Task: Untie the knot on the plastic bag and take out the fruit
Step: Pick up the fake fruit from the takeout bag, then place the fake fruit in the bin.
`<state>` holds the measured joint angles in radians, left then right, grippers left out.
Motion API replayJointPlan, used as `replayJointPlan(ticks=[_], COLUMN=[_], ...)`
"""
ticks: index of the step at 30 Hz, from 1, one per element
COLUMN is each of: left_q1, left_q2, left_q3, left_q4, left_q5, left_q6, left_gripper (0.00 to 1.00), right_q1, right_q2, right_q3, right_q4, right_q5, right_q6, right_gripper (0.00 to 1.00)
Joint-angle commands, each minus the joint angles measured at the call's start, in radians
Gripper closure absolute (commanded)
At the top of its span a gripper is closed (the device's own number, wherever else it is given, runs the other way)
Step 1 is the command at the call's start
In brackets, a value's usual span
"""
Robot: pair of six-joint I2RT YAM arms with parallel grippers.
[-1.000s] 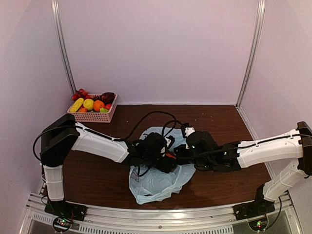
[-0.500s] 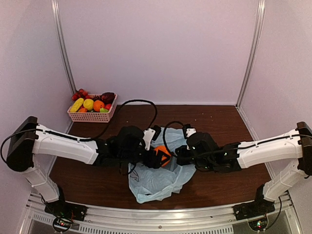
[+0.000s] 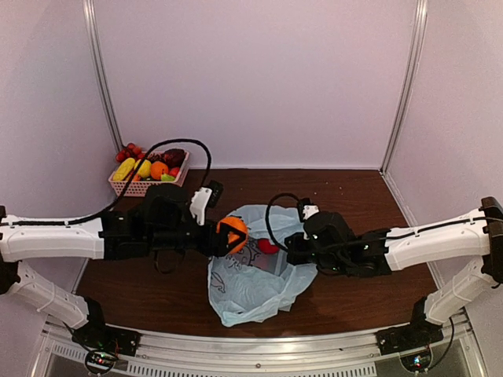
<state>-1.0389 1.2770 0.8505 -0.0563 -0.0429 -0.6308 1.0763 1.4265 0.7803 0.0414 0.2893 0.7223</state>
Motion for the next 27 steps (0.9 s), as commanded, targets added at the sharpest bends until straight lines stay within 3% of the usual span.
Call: replayJointPlan(ticks=[1,5,10,17,27], left_q1=[0.148,0.357,0.556,0.746,0.97], left_q2=[-0.119,-0.197,-0.18,-0.083,0.172], left_q3=[0.061,0.109,0.171,0.206,0.297], left_q4=[-0.211,-0.314,-0.386,-0.329,-0.125], left_q5=[0.013,0.099,0.171,0.236,0.179], left_q6=[0.053,0.148,0.232,0.304,0.316], left_gripper=[0.44,0.42,0.41,0.42,0.42], right_q1=[-0.004,-0.005,-0.005,-0.004,-0.003], right_q2=[-0.034,-0.033,-0.032,-0.042,-0.054], right_q3=[-0.006,-0.004,-0.008,-0.008,-0.006], right_q4=[-0.008,-0.008,0.002,-0.002,0.006], right_q5=[0.022,0.025,0.025,0.021,0.031], right_q6=[0.002,-0.005,0.0,-0.004,-0.009], right_gripper=[1.0,1.0,1.0,1.0,1.0])
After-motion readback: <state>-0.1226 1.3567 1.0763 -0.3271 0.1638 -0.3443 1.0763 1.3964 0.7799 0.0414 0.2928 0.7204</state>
